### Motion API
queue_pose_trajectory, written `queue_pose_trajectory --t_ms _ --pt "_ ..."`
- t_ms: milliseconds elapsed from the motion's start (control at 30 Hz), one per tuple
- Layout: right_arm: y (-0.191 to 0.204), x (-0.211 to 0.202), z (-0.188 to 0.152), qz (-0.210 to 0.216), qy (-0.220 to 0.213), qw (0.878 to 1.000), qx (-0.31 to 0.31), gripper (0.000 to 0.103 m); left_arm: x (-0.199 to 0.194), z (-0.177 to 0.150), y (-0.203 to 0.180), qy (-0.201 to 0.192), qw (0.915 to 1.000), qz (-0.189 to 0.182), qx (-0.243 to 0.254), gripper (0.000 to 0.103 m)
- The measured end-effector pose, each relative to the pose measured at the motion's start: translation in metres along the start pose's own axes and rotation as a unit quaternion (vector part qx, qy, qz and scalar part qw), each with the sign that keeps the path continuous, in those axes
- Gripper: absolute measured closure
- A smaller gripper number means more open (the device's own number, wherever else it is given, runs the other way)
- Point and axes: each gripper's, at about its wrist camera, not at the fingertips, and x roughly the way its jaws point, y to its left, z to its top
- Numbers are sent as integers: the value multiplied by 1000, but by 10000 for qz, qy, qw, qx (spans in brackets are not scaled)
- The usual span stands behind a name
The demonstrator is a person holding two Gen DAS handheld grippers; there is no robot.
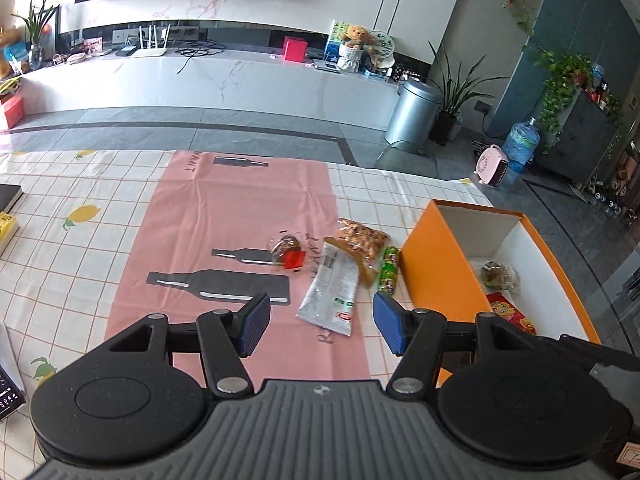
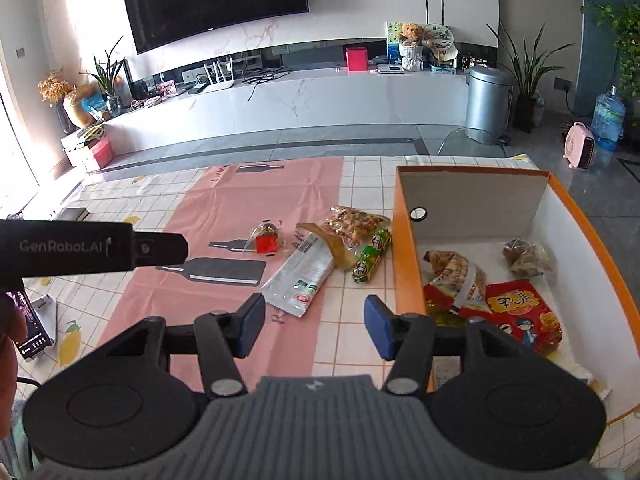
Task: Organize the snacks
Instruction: 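Grasp the small round brown candy packet with the left gripper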
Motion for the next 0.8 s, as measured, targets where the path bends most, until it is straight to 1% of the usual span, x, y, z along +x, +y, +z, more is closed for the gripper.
queue_pose_trajectory --t_ms 167,367,533,667,800 --pt "9 23 0 4 116 9999 10 50 10 2 21 57 9996 -148 -226 33" --pt "15 51 4 -131 191 9996 -157 50 28 8 46 143 9987 -242 -422 33" --pt "14 78 6 -254 273 9989 -280 50 52 5 58 305 9983 -233 -435 33" --pt "13 100 7 -266 347 9986 -295 50 71 4 65 431 9980 -201 -414 33" --pt "12 123 11 -291 406 9983 -311 49 91 13 68 425 9973 -384 -449 33"
